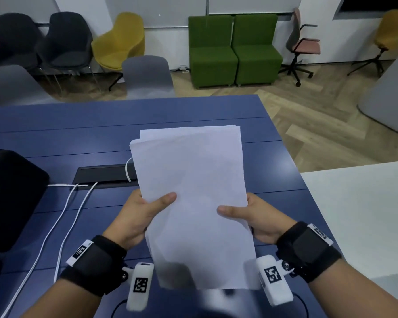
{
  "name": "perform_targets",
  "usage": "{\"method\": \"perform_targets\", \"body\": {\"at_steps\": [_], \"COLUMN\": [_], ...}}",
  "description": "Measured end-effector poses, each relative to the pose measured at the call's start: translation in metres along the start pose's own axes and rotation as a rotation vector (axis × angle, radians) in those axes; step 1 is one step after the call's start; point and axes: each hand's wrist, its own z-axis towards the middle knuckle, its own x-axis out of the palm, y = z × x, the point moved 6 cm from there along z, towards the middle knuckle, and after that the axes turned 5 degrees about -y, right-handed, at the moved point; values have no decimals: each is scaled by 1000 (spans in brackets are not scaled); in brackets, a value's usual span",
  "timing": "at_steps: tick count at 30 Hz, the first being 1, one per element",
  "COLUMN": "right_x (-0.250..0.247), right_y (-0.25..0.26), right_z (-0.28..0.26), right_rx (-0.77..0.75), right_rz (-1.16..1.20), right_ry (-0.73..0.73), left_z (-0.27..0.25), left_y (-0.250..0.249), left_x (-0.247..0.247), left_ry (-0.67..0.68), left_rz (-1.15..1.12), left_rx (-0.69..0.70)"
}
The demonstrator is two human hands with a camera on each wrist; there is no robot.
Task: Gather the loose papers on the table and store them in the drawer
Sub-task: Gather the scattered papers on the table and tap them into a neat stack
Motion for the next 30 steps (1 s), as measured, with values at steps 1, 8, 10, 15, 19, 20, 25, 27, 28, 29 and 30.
{"method": "perform_targets", "body": {"at_steps": [1,8,10,15,19,20,25,27,28,29,30], "right_x": [-1,-6,-4,9,2,-1,-14,-13,-12,-10,-9], "right_y": [1,5,11,8,16,21,35,33,31,29,27], "right_z": [2,3,-1,-9,-10,-10,-5,-2,0,2,3], "right_rx": [-19,-137,-194,-442,-502,-488,-451,-473,-483,-491,-496], "right_rz": [-36,-168,-152,-217,-190,-155,51,49,42,23,-14], "right_ry": [-19,-150,-212,-483,-470,-433,-349,-382,-403,-428,-449], "left_z": [0,-5,-7,-12,-12,-11,-16,-13,-11,-8,-6], "left_y": [-1,-13,-20,-19,-20,-18,9,14,19,25,30], "left_x": [1,6,9,12,5,-1,-1,1,2,2,3], "left_ry": [4,-20,-63,-210,-56,4,116,-25,-76,-108,-131], "left_rz": [-13,-95,-92,-116,-158,-80,316,310,296,280,268], "left_rx": [-4,71,145,294,266,228,75,136,162,178,178]}}
